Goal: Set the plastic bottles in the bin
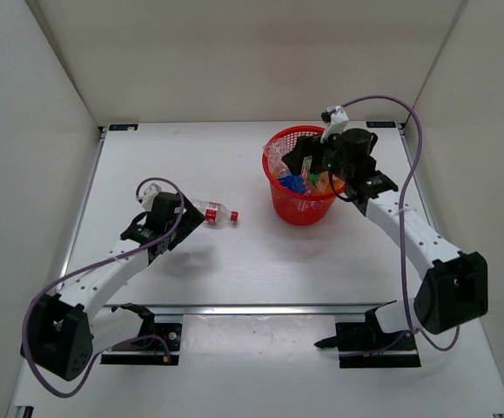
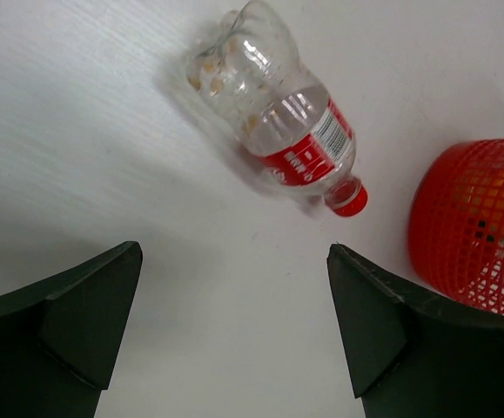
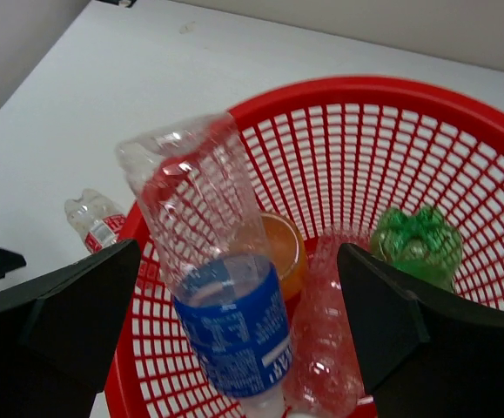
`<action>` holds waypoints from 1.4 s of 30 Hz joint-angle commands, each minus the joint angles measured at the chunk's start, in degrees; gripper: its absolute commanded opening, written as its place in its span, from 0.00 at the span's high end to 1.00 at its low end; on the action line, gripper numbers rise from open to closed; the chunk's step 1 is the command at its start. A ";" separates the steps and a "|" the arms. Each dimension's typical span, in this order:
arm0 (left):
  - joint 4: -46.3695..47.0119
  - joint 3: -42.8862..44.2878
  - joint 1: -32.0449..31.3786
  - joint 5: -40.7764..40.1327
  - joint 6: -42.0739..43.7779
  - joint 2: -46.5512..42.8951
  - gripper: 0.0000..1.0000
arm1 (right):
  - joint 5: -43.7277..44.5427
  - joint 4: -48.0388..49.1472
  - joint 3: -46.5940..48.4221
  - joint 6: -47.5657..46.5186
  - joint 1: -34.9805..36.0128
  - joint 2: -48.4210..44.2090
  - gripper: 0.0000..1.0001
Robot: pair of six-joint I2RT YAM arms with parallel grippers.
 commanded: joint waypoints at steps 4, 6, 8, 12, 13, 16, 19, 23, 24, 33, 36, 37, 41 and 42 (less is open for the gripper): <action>5.93 6.48 -0.18 -4.54 0.62 8.39 0.01 | 10.81 -0.74 -2.98 -3.44 0.53 -7.27 0.02; 7.33 7.80 -0.44 -5.50 0.36 12.95 0.01 | 13.01 -3.47 -2.98 -4.76 0.79 -9.45 0.01; 7.42 9.12 0.43 -5.85 0.62 16.64 0.01 | 15.47 -4.61 -3.85 -5.21 0.36 -12.45 0.01; 9.26 11.59 1.75 -3.12 -1.48 23.51 0.01 | 20.92 -9.18 -2.98 -7.66 -1.31 -18.60 0.01; 9.18 12.81 1.58 -3.22 -1.49 24.74 0.01 | 22.67 -11.54 -3.24 -7.75 -2.01 -20.61 0.00; 9.09 15.27 1.40 -4.28 -2.62 27.82 0.01 | 24.09 -14.36 -4.64 -8.02 -3.94 -24.05 0.01; 9.53 17.47 1.58 -3.66 -2.89 31.86 0.01 | 23.13 -17.70 -6.40 -7.23 -6.67 -25.99 0.01; 9.27 20.37 1.58 -3.22 -2.72 36.26 0.01 | 22.42 -21.14 -6.93 -7.58 -9.84 -27.75 0.01; 9.09 21.25 1.41 -3.22 -3.41 37.48 0.01 | 22.77 -21.23 -7.54 -7.75 -10.36 -28.10 0.01; 8.48 26.18 -0.44 -2.77 -3.59 41.28 0.21 | 23.21 -23.78 -10.62 -7.85 -14.76 -32.84 0.01; 9.44 26.35 -0.44 -2.95 -1.67 36.11 0.35 | 24.35 -25.01 -11.94 -7.50 -16.52 -34.24 0.01; 10.05 26.70 -0.27 -2.87 -0.97 34.61 0.38 | 24.44 -25.71 -12.29 -8.19 -17.39 -34.26 0.01; 12.08 32.59 -2.37 -4.36 4.91 26.79 0.39 | 24.18 -27.03 -14.31 -8.20 -19.33 -36.98 0.00; 13.13 36.25 -3.25 -5.32 7.28 25.64 0.39 | 23.92 -26.60 -15.18 -8.02 -20.99 -37.68 0.01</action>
